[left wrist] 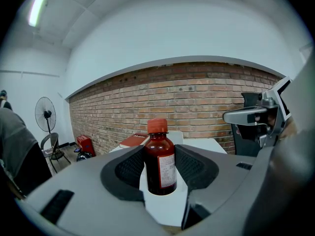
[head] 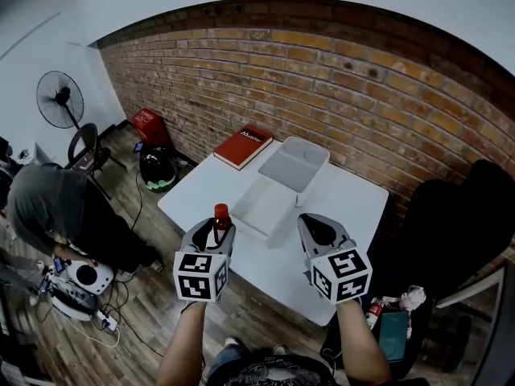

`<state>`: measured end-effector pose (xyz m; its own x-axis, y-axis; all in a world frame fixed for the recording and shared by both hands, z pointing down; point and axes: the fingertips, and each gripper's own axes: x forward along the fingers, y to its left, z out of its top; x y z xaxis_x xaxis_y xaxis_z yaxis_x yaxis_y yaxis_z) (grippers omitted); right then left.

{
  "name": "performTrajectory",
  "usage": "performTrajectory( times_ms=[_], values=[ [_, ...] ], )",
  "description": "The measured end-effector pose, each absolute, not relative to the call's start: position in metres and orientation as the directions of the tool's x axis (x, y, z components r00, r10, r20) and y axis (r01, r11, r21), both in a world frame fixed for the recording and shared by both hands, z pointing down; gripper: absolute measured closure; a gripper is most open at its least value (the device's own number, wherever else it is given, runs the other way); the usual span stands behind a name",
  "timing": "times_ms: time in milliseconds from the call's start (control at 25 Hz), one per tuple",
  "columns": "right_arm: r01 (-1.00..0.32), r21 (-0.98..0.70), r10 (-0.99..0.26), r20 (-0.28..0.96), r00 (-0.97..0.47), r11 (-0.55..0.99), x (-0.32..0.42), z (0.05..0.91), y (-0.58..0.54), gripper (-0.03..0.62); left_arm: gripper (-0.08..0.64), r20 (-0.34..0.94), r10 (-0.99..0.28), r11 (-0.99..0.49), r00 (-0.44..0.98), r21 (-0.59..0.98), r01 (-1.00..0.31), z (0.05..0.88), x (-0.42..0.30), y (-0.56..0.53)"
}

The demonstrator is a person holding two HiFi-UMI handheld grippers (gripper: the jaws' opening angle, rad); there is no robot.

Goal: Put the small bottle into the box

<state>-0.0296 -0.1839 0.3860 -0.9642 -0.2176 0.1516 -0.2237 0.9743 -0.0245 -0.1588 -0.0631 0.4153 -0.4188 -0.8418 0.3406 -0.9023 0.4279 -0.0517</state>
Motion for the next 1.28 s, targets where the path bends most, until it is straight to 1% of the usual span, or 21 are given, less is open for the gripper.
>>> performTrajectory(
  times_ms=[280, 480, 880, 1280],
  values=[
    [-0.251, -0.019, -0.246, 0.148, -0.958, 0.968, -0.040, 0.390, -0.210, 0.572, 0.351, 0.327, -0.856, 0.404, -0.401, -0.061, -0.913, 0.416, -0.176, -0.093],
    [-0.314, -0.008, -0.309, 0.161, -0.937, 0.949, -0.054, 0.395, -0.228, 0.572, 0.351, 0.323, -0.878, 0.357, -0.353, -0.046, -0.933, 0.420, -0.204, -0.118],
    [-0.534, -0.028, -0.516, 0.219, -0.828, 0.845, -0.088, 0.406, -0.269, 0.572, 0.351, 0.360, -0.924, 0.136, -0.132, -0.015, -0.991, 0.435, -0.261, -0.186],
    [-0.684, -0.004, -0.659, 0.264, -0.704, 0.729, -0.115, 0.409, -0.277, 0.572, 0.351, 0.371, -0.927, -0.054, 0.063, 0.034, -0.998, 0.446, -0.300, -0.227]
  ],
)
